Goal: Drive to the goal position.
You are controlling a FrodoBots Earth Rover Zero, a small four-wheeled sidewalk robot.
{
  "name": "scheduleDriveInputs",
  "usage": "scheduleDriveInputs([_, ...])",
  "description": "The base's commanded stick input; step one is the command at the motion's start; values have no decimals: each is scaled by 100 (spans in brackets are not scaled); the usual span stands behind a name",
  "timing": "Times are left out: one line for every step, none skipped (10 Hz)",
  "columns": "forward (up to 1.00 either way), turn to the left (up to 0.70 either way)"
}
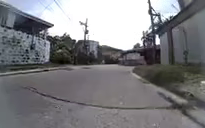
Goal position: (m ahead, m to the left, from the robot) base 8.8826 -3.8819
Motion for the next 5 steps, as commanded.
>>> scheduleDriveInputs([100, 0])
scheduleDriveInputs([100, 0])
scheduleDriveInputs([100, 0])
scheduleDriveInputs([100, 0])
scheduleDriveInputs([100, 0])
